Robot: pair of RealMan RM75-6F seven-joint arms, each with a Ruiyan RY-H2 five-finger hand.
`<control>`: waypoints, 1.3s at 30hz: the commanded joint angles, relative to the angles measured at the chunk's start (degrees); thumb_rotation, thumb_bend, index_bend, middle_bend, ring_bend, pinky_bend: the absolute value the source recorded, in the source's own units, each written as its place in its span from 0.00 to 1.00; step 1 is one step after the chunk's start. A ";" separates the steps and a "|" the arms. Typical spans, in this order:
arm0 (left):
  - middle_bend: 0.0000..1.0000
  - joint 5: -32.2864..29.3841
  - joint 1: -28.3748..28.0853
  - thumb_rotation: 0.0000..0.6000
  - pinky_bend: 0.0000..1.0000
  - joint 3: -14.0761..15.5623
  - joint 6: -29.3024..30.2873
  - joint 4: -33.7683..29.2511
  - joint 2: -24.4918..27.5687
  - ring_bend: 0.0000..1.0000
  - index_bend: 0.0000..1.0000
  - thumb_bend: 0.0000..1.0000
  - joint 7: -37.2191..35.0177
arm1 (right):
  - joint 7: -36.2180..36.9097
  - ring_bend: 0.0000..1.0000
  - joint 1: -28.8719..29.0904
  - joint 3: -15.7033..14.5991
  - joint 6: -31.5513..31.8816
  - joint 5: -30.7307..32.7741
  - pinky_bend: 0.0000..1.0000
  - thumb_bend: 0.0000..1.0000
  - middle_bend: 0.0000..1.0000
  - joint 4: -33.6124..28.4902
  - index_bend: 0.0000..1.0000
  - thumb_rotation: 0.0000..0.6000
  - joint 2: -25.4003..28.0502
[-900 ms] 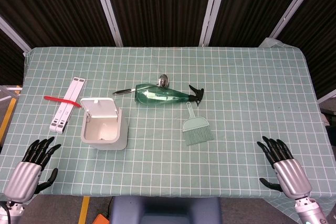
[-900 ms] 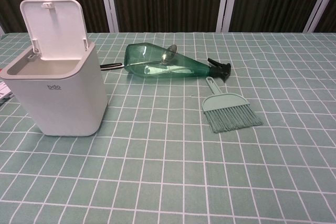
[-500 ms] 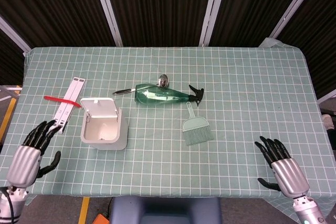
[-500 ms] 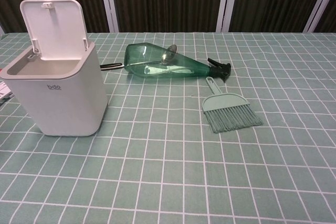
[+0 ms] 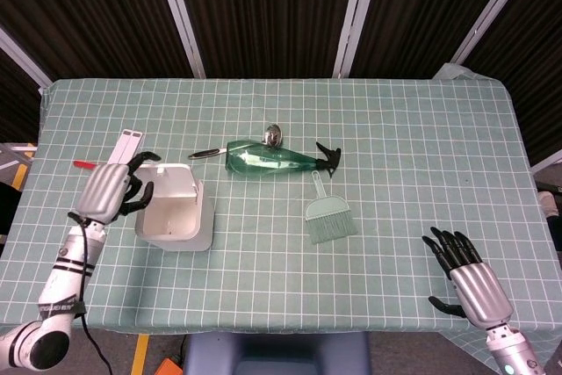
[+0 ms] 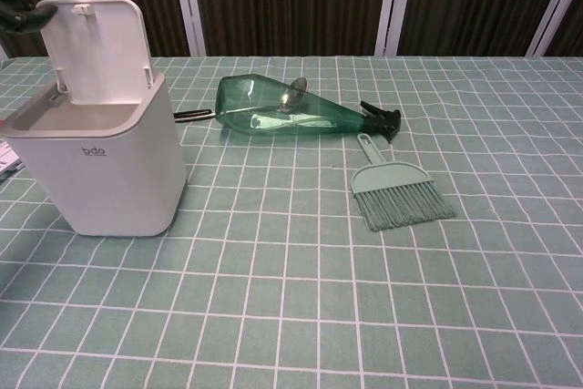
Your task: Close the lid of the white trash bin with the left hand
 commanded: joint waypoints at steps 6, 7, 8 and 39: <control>1.00 -9.12 -5.84 1.00 1.00 -0.71 -1.53 -4.47 1.34 1.00 0.28 0.54 8.23 | 0.03 0.00 0.14 0.09 -0.27 0.35 0.00 0.24 0.00 -0.08 0.00 1.00 0.16; 1.00 -9.84 -6.00 1.00 1.00 -0.36 -1.95 -4.70 1.70 1.00 0.28 0.54 8.45 | 0.03 0.00 0.13 0.09 -0.25 0.35 0.00 0.24 0.00 -0.09 0.00 1.00 0.17; 1.00 -10.79 -6.30 1.00 1.00 0.11 -2.67 -4.95 2.24 1.00 0.29 0.54 8.81 | 0.01 0.00 0.10 0.07 -0.16 0.29 0.00 0.24 0.00 -0.12 0.00 1.00 0.17; 1.00 -4.29 -2.53 1.00 1.00 12.80 1.17 -15.73 11.45 1.00 0.29 0.95 14.71 | 0.26 0.00 -0.31 -0.82 0.81 -1.42 0.00 0.24 0.00 -0.35 0.00 1.00 0.28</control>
